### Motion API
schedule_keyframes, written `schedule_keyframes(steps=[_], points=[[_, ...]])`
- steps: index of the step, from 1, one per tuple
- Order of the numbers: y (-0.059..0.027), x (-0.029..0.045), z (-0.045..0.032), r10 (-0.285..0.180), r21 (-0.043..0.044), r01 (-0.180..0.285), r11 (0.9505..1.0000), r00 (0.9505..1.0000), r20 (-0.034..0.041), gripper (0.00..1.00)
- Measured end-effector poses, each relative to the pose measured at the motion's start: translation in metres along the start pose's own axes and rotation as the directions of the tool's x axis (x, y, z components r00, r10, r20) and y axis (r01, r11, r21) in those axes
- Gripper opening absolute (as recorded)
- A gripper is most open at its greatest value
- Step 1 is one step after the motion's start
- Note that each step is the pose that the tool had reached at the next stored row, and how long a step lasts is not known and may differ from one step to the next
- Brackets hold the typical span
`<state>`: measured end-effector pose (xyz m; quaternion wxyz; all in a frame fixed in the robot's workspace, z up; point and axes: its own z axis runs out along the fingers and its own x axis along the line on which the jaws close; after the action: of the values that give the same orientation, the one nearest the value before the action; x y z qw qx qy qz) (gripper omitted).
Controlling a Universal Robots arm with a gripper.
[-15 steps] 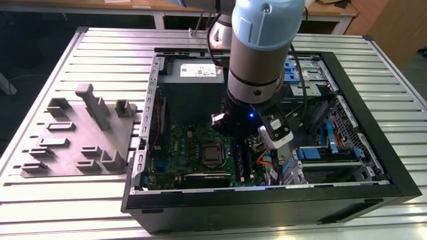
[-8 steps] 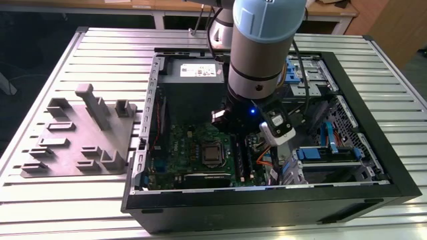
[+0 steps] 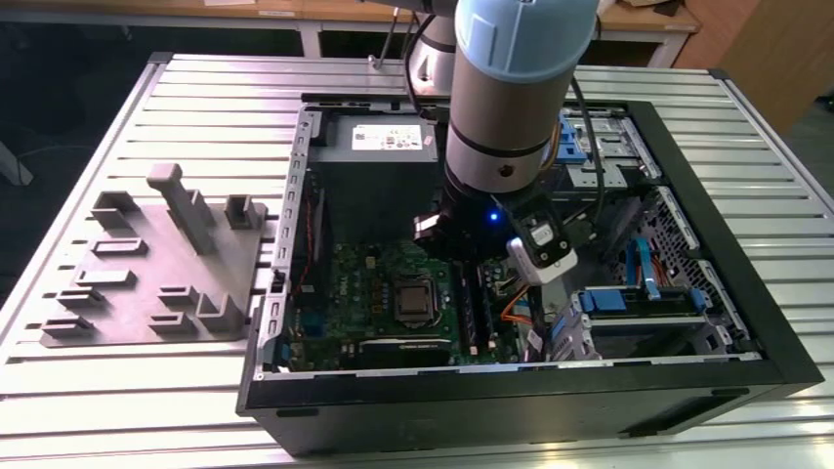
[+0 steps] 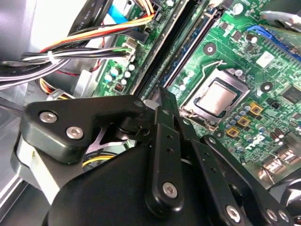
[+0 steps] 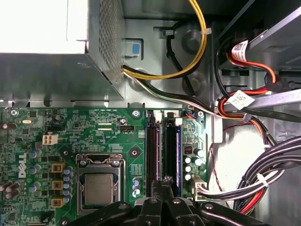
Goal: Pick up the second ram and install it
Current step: 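Insert the second ram into the second slot, then press down the second ram until it locks into place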
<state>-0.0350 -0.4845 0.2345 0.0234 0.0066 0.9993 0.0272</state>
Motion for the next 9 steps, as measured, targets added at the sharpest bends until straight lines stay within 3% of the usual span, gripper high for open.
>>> schedule_keyframes(steps=[9], points=[[0.0002,-0.0002,-0.0041,0.000,0.0000,0.000,1.0000,1.0000,0.0000,0.10]])
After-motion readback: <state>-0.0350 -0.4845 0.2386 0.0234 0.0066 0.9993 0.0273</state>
